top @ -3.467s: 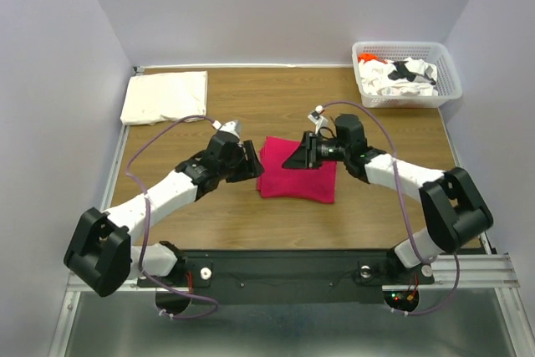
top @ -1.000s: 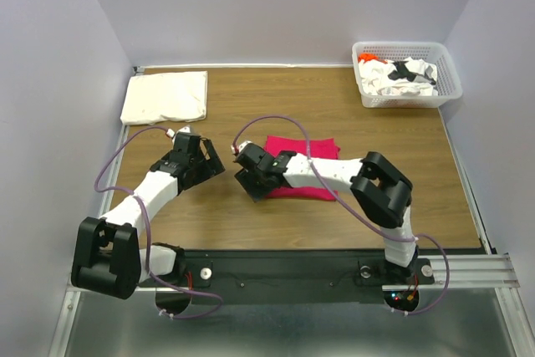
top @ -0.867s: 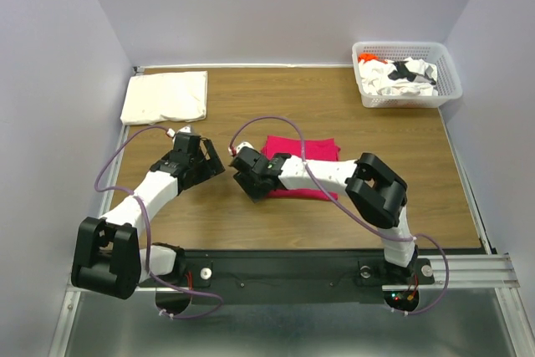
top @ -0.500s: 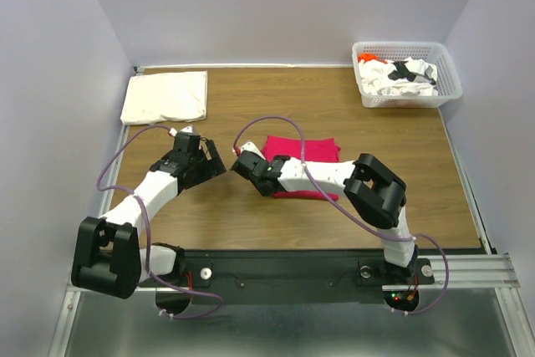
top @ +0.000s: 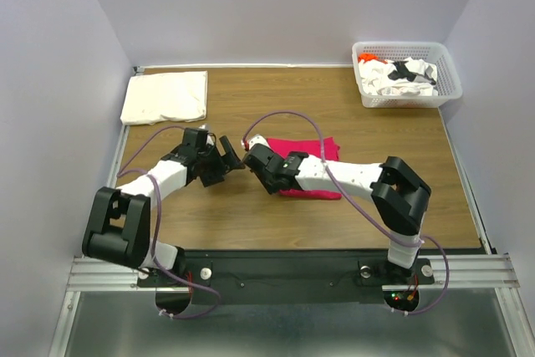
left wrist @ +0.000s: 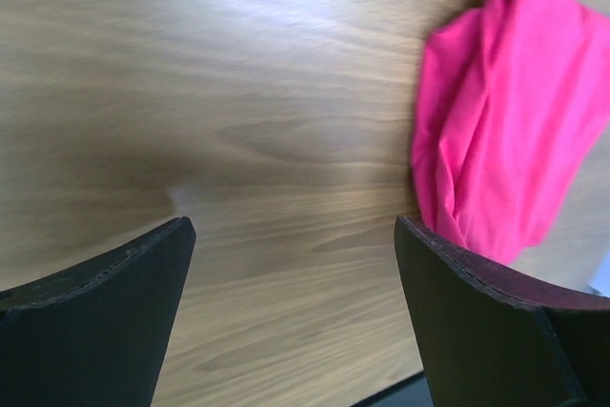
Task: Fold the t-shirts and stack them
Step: Neatly place the folded tshirt to the corner
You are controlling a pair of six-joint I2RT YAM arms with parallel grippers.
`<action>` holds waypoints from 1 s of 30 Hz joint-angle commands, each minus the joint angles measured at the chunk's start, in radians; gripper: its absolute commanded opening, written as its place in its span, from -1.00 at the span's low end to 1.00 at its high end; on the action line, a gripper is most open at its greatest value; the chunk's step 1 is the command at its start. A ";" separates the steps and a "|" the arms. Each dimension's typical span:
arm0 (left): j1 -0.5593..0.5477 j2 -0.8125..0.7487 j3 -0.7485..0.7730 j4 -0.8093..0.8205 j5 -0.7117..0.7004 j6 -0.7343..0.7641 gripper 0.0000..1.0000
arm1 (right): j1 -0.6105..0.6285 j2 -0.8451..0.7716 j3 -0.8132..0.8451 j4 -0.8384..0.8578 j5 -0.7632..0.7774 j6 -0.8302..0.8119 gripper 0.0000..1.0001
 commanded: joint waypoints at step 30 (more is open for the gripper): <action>-0.295 0.439 0.168 0.397 0.001 -0.293 0.06 | -0.024 -0.163 -0.067 0.252 -0.110 0.070 -0.99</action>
